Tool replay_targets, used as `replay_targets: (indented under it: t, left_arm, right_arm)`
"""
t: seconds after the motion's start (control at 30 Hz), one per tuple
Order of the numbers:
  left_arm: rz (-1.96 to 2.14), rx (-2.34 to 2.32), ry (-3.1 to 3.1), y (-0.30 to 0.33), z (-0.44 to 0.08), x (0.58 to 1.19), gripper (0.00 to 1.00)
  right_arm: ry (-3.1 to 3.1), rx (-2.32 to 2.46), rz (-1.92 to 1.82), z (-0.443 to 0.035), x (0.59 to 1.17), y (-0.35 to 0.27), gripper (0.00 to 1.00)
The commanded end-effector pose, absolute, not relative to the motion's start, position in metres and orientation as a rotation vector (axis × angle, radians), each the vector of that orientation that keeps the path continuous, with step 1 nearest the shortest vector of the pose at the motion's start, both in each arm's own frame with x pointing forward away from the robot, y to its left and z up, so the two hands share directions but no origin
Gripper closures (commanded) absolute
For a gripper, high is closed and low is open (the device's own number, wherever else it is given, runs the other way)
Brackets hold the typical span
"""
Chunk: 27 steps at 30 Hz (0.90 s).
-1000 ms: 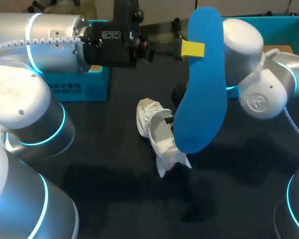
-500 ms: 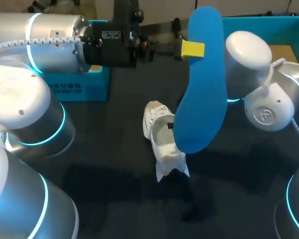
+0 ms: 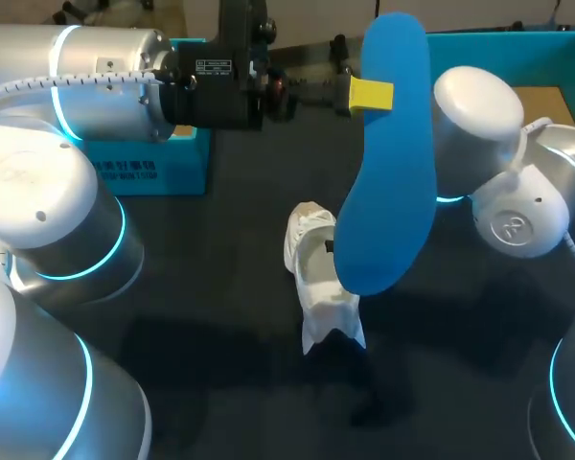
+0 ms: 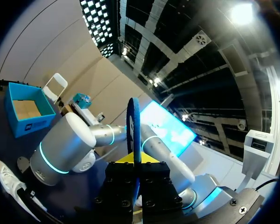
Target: Take the shoe out of the shoebox, open the shoe tongue, remove and reinsert the insole, then place the shoe into the shoebox
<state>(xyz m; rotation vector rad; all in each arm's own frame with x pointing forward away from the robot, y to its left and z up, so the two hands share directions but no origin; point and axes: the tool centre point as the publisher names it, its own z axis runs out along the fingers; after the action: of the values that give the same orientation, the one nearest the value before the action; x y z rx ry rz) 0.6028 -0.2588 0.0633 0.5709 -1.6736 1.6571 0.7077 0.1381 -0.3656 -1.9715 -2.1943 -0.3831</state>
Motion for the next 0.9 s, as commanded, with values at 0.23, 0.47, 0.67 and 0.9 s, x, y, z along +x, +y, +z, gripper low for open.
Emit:
replay_targets:
  t: [0.23, 0.47, 0.67, 0.9]
  left_arm:
    - [1.658, 0.571, -1.673, -0.258, 0.062, 0.602, 1.0]
    - [1.658, 0.571, -1.673, -0.258, 0.062, 0.602, 1.0]
    - [1.658, 0.571, -1.673, -0.258, 0.062, 0.602, 1.0]
    - [1.658, 0.571, -1.673, -0.258, 0.062, 0.602, 1.0]
  right_arm:
    - [-2.154, -1.984, -0.38, -0.375, 0.724, 0.136, 1.0]
    - [-2.122, -1.962, -0.417, -0.378, 0.72, 0.141, 0.0]
    - [-2.048, -1.958, -0.43, -0.362, 0.709, 0.141, 0.0]
    - [-2.022, -1.945, -0.462, -0.357, 0.706, 0.14, 0.0]
